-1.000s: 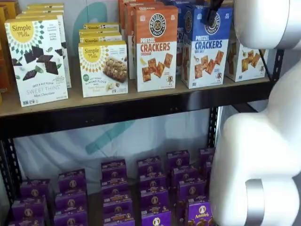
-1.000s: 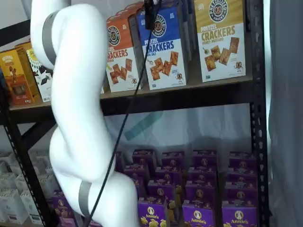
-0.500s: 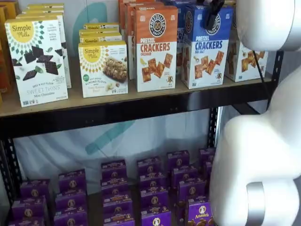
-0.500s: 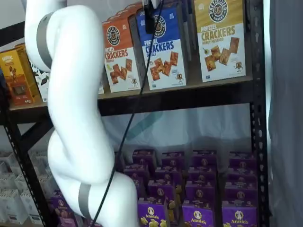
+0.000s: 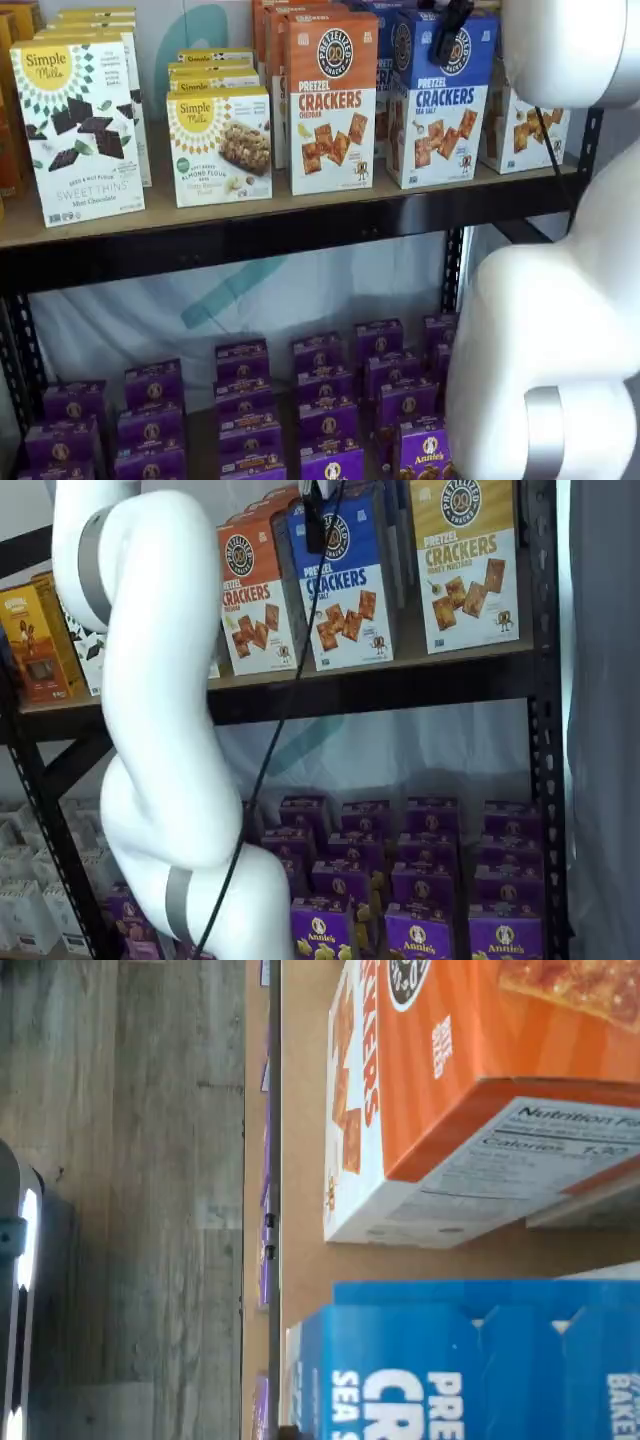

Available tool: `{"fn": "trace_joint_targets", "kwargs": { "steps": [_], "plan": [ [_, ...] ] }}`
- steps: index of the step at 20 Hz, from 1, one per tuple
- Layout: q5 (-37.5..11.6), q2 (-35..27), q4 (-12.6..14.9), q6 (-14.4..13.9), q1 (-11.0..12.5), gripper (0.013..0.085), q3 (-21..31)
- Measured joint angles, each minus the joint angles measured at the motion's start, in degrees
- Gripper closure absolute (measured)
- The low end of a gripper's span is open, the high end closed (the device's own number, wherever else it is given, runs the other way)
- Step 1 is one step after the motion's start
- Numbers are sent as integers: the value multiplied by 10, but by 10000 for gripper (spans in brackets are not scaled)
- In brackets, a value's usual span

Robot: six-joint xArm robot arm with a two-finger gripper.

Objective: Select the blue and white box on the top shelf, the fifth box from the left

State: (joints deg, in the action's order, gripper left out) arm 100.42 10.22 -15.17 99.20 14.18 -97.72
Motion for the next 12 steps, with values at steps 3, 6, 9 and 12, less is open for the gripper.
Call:
{"fn": "trace_joint_targets", "kwargs": {
  "steps": [3,6,9,12],
  "plan": [
    [-1,1,-1,-1,-1,290,1],
    [0,2,-2,-2,-1,290,2],
    [-1,3,-2,-2,-1,330,4],
    [0,4,-4,-2,-1,410,5]
  ]
}}
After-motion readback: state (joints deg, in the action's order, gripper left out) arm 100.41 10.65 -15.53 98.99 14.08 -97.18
